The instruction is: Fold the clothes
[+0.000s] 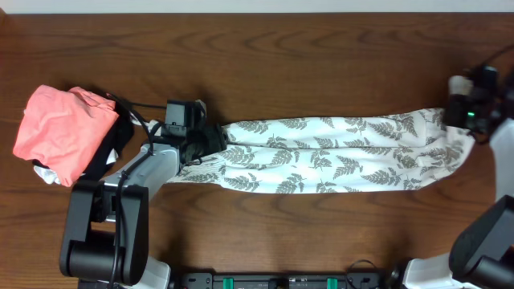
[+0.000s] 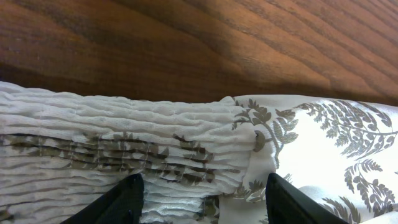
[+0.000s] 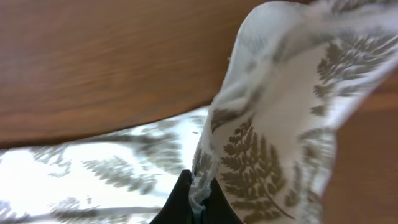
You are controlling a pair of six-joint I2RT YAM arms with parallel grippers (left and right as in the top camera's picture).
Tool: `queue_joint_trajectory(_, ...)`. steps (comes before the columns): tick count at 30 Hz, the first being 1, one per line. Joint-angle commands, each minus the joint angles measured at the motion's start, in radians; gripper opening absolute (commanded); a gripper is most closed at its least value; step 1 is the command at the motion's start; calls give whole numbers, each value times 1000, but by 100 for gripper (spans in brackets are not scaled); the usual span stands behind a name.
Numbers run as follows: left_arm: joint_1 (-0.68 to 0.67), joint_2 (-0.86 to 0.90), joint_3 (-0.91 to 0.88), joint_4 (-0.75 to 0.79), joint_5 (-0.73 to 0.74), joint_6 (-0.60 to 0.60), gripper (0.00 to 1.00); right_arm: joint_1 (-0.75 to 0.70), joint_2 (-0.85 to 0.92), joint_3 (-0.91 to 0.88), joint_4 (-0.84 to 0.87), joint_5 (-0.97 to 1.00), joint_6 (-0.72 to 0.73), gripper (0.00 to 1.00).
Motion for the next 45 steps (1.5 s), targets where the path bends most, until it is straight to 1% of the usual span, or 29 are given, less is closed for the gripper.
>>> queue_joint_trajectory(1, 4, 10, -6, -21, -16, -5, 64, 99, -16, 12, -24, 4, -14, 1)
queue_joint_trajectory(9, 4, 9, -6, -21, -16, -5, 64, 314, -16, 11, -153, 6, -15, 1)
queue_joint_trajectory(12, 4, 9, -6, -21, -16, -5, 64, 389, -16, 11, -198, 35, -16, 1)
queue_joint_trajectory(20, 4, 9, -6, -18, -16, -5, 64, 562, -16, 8, -249, 45, -31, 1)
queue_joint_trajectory(28, 4, 9, -6, -19, -16, -5, 64, 665, -16, 8, -372, 46, -71, 1)
queue_joint_trajectory(35, 4, 9, -6, -20, -16, -5, 64, 690, -16, 0, -437, 45, -71, 2)
queue_joint_trajectory(36, 4, 9, -6, -22, -16, -5, 64, 690, -16, -4, -438, 45, -71, 4)
queue_joint_trajectory(40, 4, 10, -6, -27, -16, -5, 64, 690, -16, -20, -438, 44, -71, 22)
queue_joint_trajectory(42, 4, 10, -6, -29, -16, -5, 64, 690, -16, -24, -438, 38, -71, 29)
queue_joint_trajectory(45, 4, 10, -6, -29, -16, -5, 64, 690, -16, -24, -437, 37, -71, 30)
